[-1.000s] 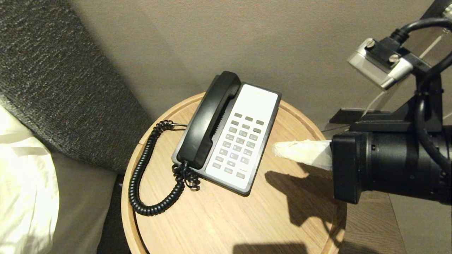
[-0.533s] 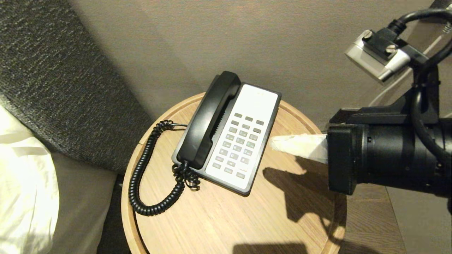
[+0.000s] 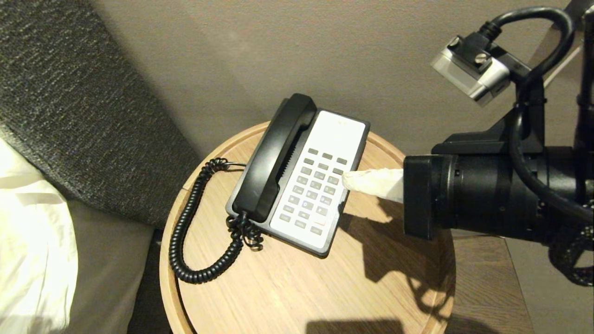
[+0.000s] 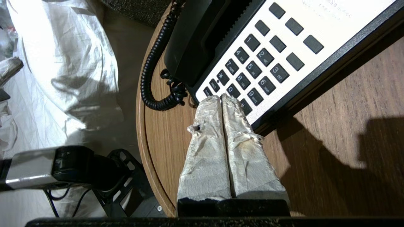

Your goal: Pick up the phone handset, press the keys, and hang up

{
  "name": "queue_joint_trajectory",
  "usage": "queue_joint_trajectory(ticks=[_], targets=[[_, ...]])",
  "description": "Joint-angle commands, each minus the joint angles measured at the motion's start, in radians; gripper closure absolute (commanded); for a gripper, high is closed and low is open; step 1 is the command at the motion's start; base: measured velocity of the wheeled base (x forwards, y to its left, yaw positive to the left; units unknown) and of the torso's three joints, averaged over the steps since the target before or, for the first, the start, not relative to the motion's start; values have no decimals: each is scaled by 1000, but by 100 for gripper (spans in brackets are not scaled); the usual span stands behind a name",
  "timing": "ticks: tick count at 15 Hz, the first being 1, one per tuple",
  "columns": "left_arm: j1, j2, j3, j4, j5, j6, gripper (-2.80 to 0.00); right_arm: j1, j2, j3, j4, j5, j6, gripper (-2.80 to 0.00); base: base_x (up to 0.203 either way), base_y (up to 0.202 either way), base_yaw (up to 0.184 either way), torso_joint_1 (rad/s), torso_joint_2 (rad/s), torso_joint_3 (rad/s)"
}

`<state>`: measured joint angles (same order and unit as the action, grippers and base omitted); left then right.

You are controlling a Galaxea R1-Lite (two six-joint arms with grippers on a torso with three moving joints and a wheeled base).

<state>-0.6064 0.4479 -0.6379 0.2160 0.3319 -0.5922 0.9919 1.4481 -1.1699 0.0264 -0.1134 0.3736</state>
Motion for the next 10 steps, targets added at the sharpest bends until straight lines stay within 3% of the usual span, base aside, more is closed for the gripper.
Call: queue_joint_trajectory(ticks=[1,3,4,6,9,10], targets=[[236,-9,23,-3,12,17,0,1,0,-7,-2,-3,1,0,0,0,0,0,0,0],[413,-50,91,-4,11,34,0,1,-12,-6,-5,-20,1,0,0,0,0,0,0,0],[468,-102,149,-1,0,48,0,-1,-16,-6,-5,-20,4,0,0,0,0,0,0,0],[505,-162,269,-11,-12,109,0,-1,-32,-1,-5,-20,5,0,0,0,0,0,0,0],[526,-173,351,-87,25,194,0,-1,-39,4,-6,-23,7,0,0,0,0,0,0,0],[567,-192,368,-85,33,206,0,-1,-37,1,-6,-23,8,0,0,0,0,0,0,0]])
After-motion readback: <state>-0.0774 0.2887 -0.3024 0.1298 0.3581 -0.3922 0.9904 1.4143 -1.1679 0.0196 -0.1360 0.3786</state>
